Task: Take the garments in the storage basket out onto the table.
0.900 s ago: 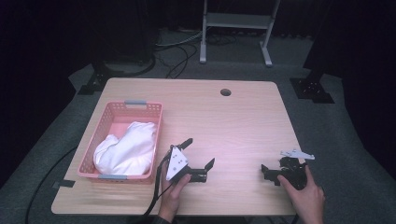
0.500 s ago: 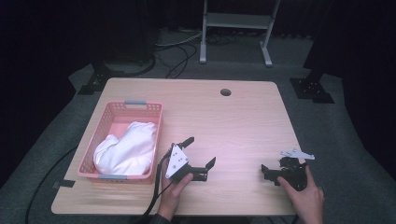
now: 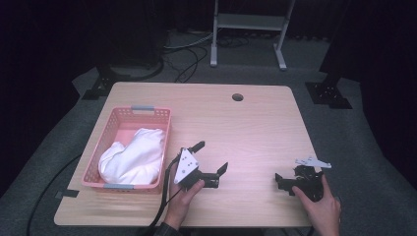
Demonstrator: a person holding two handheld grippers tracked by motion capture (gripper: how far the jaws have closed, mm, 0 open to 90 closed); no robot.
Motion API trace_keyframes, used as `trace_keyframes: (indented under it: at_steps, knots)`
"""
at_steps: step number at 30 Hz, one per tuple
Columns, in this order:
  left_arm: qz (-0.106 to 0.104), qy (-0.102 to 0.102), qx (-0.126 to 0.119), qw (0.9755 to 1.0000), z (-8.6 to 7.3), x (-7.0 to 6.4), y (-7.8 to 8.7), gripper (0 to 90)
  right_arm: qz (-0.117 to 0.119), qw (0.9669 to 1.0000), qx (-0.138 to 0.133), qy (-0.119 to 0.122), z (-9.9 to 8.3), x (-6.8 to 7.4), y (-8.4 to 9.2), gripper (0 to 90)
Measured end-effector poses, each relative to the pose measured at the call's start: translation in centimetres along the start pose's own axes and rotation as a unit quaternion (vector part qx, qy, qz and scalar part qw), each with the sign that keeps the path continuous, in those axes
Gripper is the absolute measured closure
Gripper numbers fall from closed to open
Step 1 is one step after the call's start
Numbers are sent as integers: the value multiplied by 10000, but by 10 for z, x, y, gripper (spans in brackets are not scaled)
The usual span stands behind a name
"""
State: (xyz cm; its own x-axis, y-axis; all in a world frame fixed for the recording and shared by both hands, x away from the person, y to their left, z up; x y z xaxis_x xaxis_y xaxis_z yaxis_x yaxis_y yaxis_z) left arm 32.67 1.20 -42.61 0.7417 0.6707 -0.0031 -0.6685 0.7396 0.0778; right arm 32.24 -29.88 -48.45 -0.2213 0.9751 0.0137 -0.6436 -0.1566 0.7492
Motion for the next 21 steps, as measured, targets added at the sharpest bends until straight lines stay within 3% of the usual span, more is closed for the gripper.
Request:
trace_keyframes:
  at_steps: [21]
  knots:
    - [-160, 230, 278, 9992, 25, 0, -2, 14, 0, 10000, 0, 2, 0, 0, 0, 0]
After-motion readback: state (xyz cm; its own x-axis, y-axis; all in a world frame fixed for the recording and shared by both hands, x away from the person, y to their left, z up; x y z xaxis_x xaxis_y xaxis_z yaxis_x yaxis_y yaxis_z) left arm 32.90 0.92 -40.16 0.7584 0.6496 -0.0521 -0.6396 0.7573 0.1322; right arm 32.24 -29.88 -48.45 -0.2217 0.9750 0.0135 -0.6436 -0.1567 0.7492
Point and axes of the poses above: each handheld gripper's, and its own axes: y roughly backward along the jaws, z roughly out of its top, x roughly to its left, the point moved 5 cm from there along -y, roughly forward along the jaws, and after that the axes turned 4 degrees about x, right-handed, at the moved point
